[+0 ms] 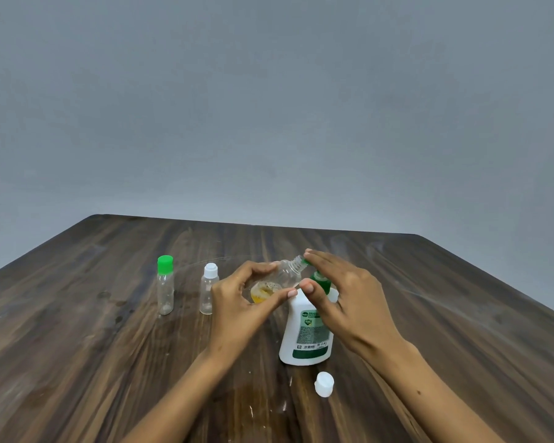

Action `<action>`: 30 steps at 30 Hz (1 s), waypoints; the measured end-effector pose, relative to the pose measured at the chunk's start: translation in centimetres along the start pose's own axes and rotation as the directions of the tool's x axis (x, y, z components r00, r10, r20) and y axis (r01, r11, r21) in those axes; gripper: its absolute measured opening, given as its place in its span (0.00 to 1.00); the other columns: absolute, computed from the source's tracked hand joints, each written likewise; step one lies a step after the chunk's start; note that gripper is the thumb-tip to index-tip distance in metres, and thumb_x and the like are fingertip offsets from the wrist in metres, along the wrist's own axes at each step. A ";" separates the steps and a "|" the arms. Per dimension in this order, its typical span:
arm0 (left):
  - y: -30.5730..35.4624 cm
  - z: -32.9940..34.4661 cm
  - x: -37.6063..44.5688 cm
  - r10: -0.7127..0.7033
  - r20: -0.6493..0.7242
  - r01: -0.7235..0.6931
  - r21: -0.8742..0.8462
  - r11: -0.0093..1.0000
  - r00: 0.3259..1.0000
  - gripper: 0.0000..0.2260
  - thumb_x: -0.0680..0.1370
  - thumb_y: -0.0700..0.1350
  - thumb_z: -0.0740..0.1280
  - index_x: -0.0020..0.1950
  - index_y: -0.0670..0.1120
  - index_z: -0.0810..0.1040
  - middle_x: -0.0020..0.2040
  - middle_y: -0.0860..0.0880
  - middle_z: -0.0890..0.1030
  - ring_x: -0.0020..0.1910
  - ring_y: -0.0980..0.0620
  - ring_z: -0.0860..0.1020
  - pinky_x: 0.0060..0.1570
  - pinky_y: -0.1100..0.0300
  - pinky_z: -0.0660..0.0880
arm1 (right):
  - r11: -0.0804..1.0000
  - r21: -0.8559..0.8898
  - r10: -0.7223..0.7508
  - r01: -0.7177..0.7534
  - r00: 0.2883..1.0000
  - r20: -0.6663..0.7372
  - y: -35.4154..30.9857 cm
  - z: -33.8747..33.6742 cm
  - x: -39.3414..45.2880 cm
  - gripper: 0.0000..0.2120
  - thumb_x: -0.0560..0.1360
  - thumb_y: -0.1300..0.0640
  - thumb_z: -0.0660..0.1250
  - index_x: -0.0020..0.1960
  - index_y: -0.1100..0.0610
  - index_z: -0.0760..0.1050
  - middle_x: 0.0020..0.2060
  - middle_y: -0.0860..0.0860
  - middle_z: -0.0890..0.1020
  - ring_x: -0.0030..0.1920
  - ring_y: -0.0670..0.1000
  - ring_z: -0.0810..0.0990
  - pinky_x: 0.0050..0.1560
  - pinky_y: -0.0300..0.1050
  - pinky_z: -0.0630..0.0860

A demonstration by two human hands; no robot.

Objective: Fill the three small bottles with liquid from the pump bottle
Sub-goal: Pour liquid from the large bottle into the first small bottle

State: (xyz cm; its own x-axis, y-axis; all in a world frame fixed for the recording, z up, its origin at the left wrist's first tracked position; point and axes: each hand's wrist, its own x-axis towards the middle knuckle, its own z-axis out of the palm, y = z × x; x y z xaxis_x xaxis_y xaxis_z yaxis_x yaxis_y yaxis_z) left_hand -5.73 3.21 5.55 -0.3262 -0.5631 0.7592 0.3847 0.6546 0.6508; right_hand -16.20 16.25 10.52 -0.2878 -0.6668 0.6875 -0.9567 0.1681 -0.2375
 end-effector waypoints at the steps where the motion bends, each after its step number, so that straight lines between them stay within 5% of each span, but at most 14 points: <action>1: 0.0 0.0 0.0 0.001 0.001 -0.001 0.004 1.000 1.000 0.20 0.64 0.54 0.77 0.50 0.44 0.82 0.49 0.57 0.84 0.50 0.62 0.82 0.49 0.70 0.77 | 1.000 0.003 -0.003 0.003 1.000 -0.001 0.1 -0.1 0.0 0.46 0.70 0.23 0.39 0.64 0.53 0.77 0.63 0.47 0.77 0.63 0.46 0.75 0.57 0.37 0.68; 6: -0.4 0.0 0.1 0.009 -0.014 -0.009 0.035 0.999 1.000 0.18 0.63 0.46 0.80 0.50 0.43 0.83 0.48 0.55 0.85 0.50 0.62 0.82 0.50 0.70 0.77 | 1.000 0.029 -0.011 0.012 1.000 -0.013 0.4 -0.4 0.3 0.45 0.71 0.23 0.38 0.65 0.51 0.76 0.65 0.44 0.75 0.65 0.44 0.72 0.57 0.38 0.69; 11: -0.5 -0.1 0.1 0.008 -0.012 -0.007 0.020 1.000 1.000 0.19 0.64 0.50 0.78 0.51 0.43 0.83 0.48 0.55 0.85 0.50 0.61 0.82 0.50 0.69 0.77 | 0.999 0.028 -0.019 0.021 0.999 -0.049 0.1 0.1 0.3 0.43 0.72 0.25 0.41 0.61 0.53 0.79 0.60 0.47 0.80 0.60 0.47 0.78 0.54 0.40 0.72; 17: -0.6 0.0 0.1 0.013 -0.018 -0.013 0.027 1.000 1.000 0.18 0.63 0.45 0.80 0.50 0.42 0.83 0.48 0.55 0.85 0.50 0.61 0.82 0.50 0.69 0.77 | 0.997 0.077 -0.014 0.018 0.998 -0.058 0.5 -0.3 0.4 0.43 0.72 0.25 0.39 0.62 0.51 0.78 0.62 0.45 0.78 0.63 0.45 0.75 0.54 0.38 0.72; 24: -0.2 0.0 0.1 0.000 0.000 0.000 -0.004 1.000 1.000 0.21 0.64 0.54 0.77 0.51 0.42 0.83 0.49 0.55 0.85 0.50 0.61 0.83 0.50 0.67 0.78 | 1.000 -0.017 -0.026 0.026 0.999 -0.036 0.0 0.2 0.3 0.44 0.72 0.25 0.40 0.62 0.54 0.79 0.60 0.48 0.79 0.60 0.47 0.77 0.54 0.38 0.70; 30: -0.6 0.1 0.0 0.004 -0.013 -0.003 0.018 1.000 1.000 0.18 0.63 0.45 0.81 0.50 0.43 0.83 0.47 0.55 0.85 0.49 0.61 0.83 0.49 0.68 0.78 | 1.000 0.022 -0.018 0.019 1.000 -0.025 0.2 -0.7 0.6 0.45 0.71 0.24 0.39 0.63 0.53 0.78 0.62 0.47 0.78 0.62 0.47 0.76 0.54 0.41 0.72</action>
State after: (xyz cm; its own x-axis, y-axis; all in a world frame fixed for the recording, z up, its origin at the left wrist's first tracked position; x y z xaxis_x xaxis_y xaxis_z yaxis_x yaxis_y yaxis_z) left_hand -6.09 2.90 5.12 -0.3135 -0.5674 0.7614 0.3703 0.6653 0.6482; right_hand -16.60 16.41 11.32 -0.2714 -0.6516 0.7084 -0.9608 0.1399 -0.2393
